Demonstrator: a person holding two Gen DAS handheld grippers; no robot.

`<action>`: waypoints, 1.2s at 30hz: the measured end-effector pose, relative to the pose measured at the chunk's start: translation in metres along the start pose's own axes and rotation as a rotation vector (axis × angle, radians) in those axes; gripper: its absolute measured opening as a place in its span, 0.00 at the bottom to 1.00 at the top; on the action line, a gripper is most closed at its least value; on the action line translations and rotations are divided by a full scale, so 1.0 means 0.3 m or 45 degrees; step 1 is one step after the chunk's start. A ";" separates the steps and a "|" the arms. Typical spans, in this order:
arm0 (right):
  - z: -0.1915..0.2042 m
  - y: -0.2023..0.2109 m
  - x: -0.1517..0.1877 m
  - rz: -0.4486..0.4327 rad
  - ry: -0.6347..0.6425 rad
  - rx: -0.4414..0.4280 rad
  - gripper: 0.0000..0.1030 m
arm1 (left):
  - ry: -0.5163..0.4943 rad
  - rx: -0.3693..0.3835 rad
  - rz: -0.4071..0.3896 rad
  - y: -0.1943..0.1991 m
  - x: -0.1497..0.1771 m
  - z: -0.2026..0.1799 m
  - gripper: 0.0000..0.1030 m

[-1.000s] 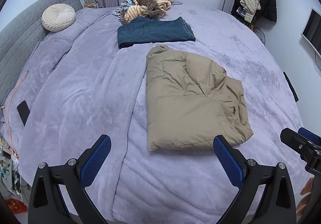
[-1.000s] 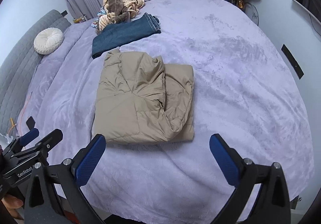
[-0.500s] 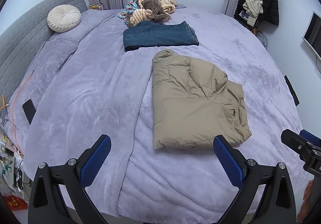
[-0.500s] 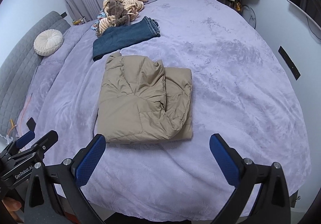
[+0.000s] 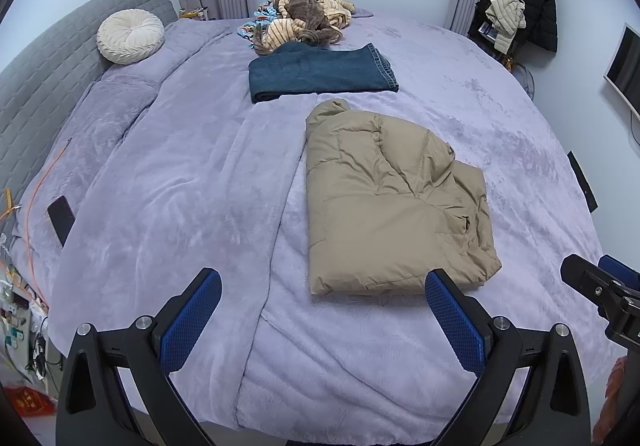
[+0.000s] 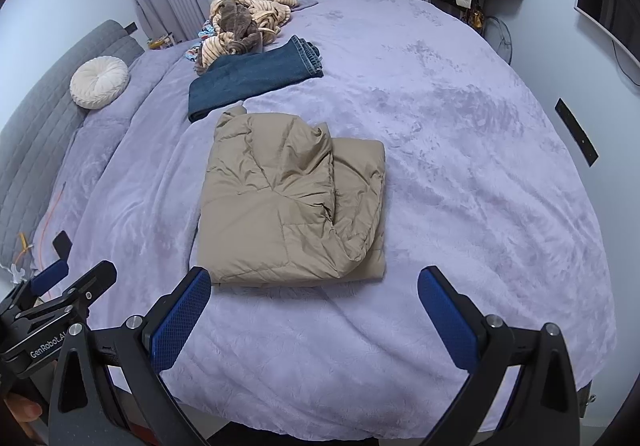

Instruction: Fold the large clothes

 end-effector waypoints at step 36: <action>0.014 0.000 0.009 -0.003 0.001 0.005 1.00 | 0.008 -0.007 -0.004 0.013 0.002 0.016 0.99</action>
Point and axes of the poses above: each gripper's, at about its wrist camera, not at the fingertips, and y roughly against the way its jaws point, z to its left, x to its underside, the point moved 3 cm from there along -y, roughly the way its jaws point, and after that the axes turned 6 degrees about z, right-handed, at the moved point
